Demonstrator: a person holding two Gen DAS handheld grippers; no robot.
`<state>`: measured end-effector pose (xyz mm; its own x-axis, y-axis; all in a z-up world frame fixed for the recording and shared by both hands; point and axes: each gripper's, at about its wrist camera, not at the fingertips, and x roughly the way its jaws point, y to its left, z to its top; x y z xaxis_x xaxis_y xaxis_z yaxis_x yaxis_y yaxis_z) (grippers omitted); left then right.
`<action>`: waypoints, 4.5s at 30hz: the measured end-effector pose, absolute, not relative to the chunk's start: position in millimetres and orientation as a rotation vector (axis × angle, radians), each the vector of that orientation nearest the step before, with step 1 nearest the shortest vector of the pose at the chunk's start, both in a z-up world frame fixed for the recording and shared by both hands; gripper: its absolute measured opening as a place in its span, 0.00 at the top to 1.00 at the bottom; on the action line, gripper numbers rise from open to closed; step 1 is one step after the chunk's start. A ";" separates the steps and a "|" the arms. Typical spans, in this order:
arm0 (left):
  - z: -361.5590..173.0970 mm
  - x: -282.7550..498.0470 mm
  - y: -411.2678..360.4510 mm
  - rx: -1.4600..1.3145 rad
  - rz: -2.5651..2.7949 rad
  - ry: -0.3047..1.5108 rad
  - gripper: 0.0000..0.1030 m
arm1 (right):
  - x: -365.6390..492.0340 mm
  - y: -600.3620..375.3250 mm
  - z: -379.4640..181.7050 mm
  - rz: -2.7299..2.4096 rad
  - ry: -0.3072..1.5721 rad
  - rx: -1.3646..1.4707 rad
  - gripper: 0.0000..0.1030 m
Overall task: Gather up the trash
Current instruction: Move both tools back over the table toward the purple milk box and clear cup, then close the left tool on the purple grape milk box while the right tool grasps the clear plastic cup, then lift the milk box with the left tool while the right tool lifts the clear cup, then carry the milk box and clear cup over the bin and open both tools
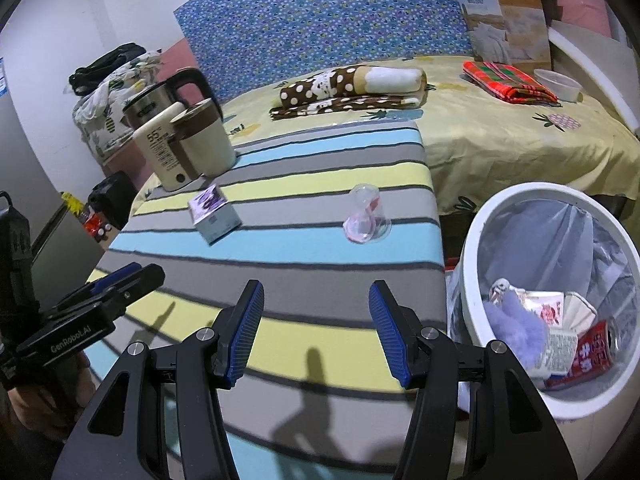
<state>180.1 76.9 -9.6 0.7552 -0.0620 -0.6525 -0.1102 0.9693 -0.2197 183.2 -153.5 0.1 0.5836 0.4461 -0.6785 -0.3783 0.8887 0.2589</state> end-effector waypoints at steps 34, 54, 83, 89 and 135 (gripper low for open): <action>-46.1 295.4 111.1 -0.312 0.371 0.815 0.33 | 250.4 -147.1 -23.6 0.434 0.855 0.100 0.45; -51.6 279.9 132.7 -0.281 0.315 0.796 0.46 | 259.0 -143.8 -25.6 0.407 0.845 0.060 0.72; -17.9 185.5 49.8 -0.206 0.053 0.742 0.48 | 183.5 -168.8 7.5 0.449 0.761 0.083 0.73; -11.7 165.6 28.6 -0.195 0.000 0.739 0.48 | 170.6 -177.2 13.7 0.437 0.744 0.084 0.73; -14.6 235.4 -159.5 -0.044 -0.413 0.775 0.48 | 172.2 -300.3 1.3 0.144 0.728 0.216 0.73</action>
